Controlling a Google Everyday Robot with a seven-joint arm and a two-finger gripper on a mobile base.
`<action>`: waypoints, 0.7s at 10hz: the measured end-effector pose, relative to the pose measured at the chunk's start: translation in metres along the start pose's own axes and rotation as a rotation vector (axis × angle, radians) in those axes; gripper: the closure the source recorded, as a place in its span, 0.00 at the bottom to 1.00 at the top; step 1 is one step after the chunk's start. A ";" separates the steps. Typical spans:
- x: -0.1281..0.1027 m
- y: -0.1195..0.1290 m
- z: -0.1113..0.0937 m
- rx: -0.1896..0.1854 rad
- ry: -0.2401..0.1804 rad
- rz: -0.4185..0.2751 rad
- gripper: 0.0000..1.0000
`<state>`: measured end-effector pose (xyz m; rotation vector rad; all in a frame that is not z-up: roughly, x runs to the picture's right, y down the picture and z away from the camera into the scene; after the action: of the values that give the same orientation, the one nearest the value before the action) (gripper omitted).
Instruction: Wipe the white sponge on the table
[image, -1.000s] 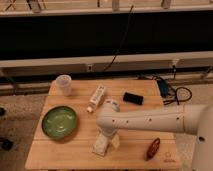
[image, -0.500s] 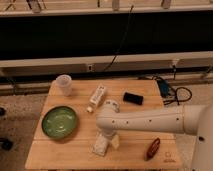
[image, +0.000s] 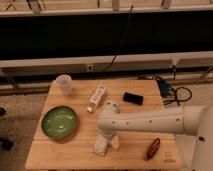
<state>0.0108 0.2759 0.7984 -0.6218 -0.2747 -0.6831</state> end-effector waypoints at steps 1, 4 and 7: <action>0.000 0.000 0.000 0.002 -0.001 0.002 0.20; 0.000 0.001 0.001 0.007 -0.004 0.001 0.20; 0.000 0.000 0.001 0.015 -0.008 0.001 0.20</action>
<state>0.0107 0.2773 0.7991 -0.6106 -0.2870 -0.6769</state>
